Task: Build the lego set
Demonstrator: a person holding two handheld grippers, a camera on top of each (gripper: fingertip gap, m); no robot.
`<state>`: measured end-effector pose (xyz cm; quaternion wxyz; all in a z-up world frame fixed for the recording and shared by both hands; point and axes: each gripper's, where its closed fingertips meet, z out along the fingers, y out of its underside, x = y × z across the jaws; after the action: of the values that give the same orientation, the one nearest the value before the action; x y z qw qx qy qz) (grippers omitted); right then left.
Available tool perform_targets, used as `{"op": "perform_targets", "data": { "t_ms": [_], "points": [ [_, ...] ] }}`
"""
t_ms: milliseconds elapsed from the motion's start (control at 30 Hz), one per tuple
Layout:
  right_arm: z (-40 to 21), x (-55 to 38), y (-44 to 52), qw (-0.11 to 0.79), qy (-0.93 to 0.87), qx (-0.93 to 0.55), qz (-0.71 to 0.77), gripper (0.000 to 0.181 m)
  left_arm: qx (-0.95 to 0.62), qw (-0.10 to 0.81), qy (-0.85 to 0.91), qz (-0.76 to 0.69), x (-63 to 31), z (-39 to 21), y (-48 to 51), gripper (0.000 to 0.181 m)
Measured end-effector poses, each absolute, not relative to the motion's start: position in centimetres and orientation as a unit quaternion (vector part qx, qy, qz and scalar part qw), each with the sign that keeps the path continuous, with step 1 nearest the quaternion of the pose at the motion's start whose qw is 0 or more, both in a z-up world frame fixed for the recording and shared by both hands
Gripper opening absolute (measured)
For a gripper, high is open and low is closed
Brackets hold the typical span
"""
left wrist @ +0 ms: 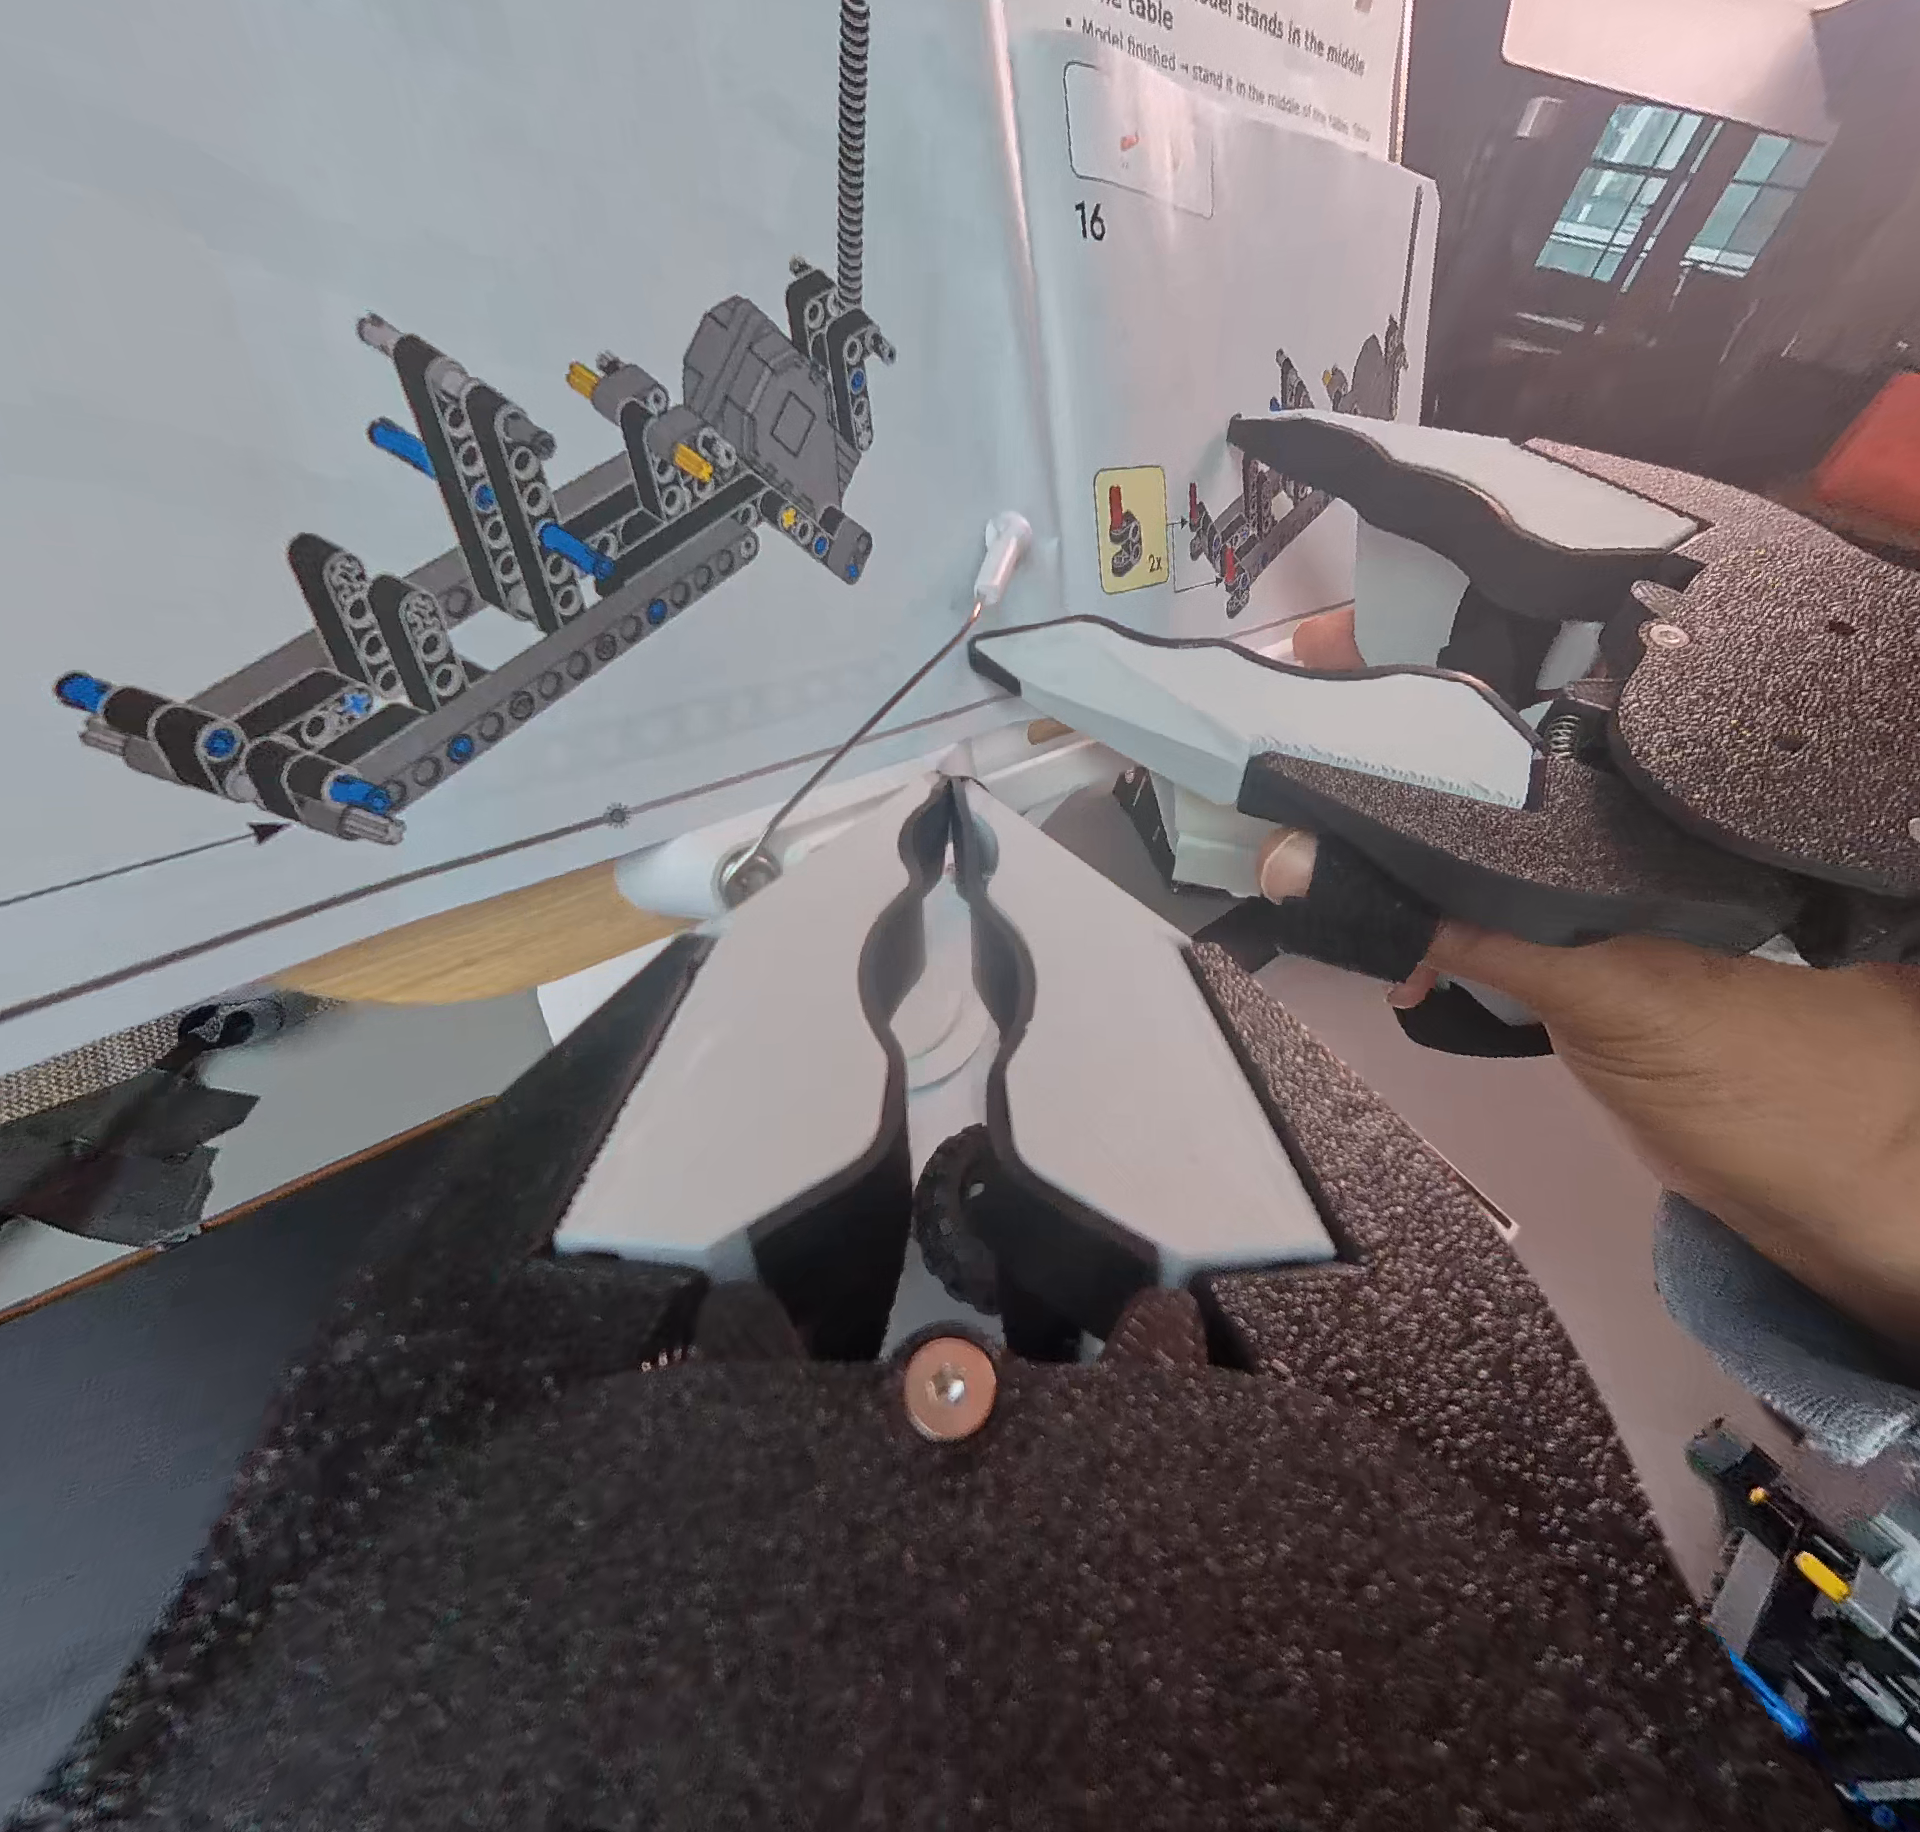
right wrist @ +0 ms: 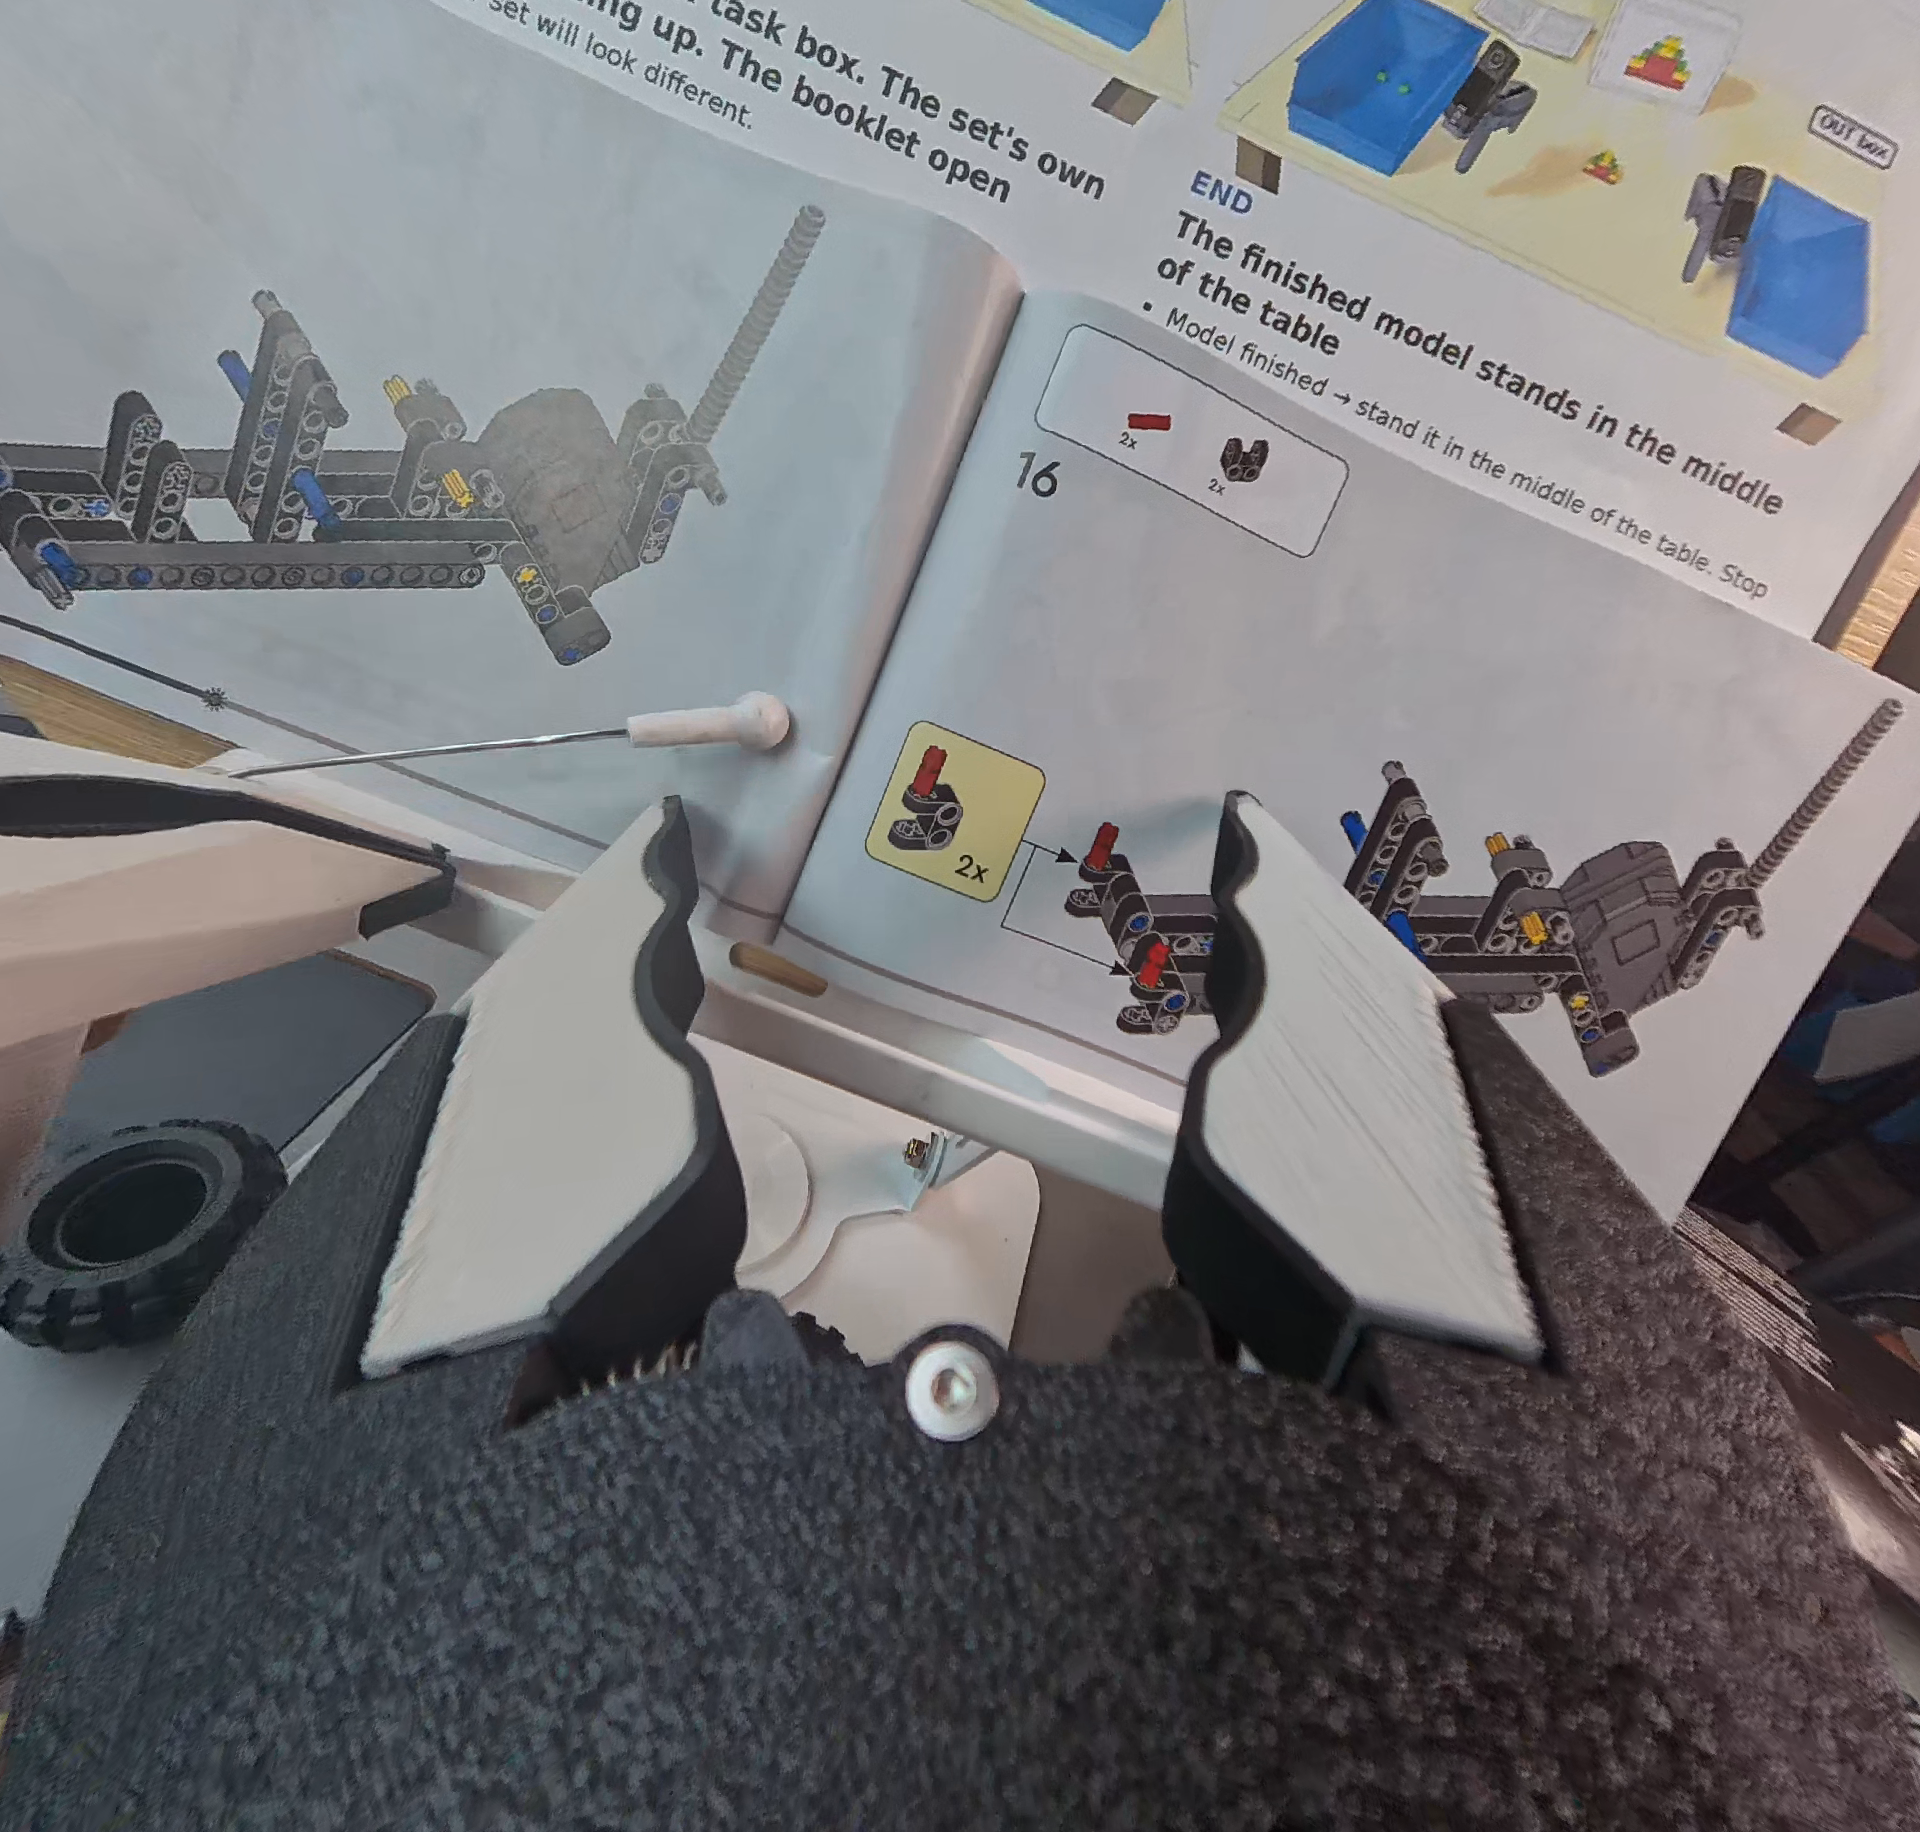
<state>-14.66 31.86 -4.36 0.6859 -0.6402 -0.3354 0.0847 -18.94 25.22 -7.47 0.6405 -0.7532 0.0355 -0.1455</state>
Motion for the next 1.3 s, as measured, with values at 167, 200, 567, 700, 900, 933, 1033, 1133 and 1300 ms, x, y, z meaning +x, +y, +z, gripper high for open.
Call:
{"op": "perform_targets", "data": {
  "t_ms": [167, 200, 567, 700, 900, 933, 1033, 1133, 1300],
  "points": [
    [-4.6, -13.8, 31.9, 0.680, -0.345, -0.640, 0.089, 0.098, -0.731, 0.669, 0.011, -0.133, -20.0, -6.0, 24.7, 0.004],
    [-4.5, -13.5, 32.0, 0.681, -0.345, -0.639, 0.090, 0.098, -0.727, 0.675, 0.010, -0.123, -20.3, -5.7, 24.7, 0.007],
    [-4.8, -13.0, 32.2, 0.671, -0.357, -0.642, 0.097, 0.097, -0.752, 0.655, 0.049, -0.060, -20.5, -6.4, 25.6, 0.008],
    [-4.9, -12.9, 32.2, 0.670, -0.360, -0.642, 0.094, 0.096, -0.756, 0.645, 0.107, -0.021, -20.4, -6.6, 25.5, 0.006],
    [-4.9, -12.9, 32.1, 0.662, -0.369, -0.644, 0.103, 0.095, -0.775, 0.601, 0.190, 0.042, -20.0, -7.0, 25.4, 0.007],
    [-4.8, -12.9, 31.9, 0.659, -0.371, -0.644, 0.116, 0.094, -0.785, 0.592, 0.179, 0.030, -20.1, -6.9, 25.3, 0.008],
    [-3.7, -12.1, 30.7, 0.651, -0.369, -0.636, 0.187, 0.090, -0.769, 0.623, 0.143, -0.024, -19.2, -4.5, 24.1, 0.018],
    [-2.0, -10.0, 28.1, 0.650, -0.386, -0.605, 0.248, 0.084, -0.741, 0.654, 0.130, -0.078, -17.3, -1.8, 21.5, 0.027],
    [-2.2, -4.6, 19.4, 0.593, -0.449, -0.565, 0.357, 0.059, -0.722, 0.648, 0.151, -0.190, -12.9, -0.9, 14.4, 0.032]
  ]
}}
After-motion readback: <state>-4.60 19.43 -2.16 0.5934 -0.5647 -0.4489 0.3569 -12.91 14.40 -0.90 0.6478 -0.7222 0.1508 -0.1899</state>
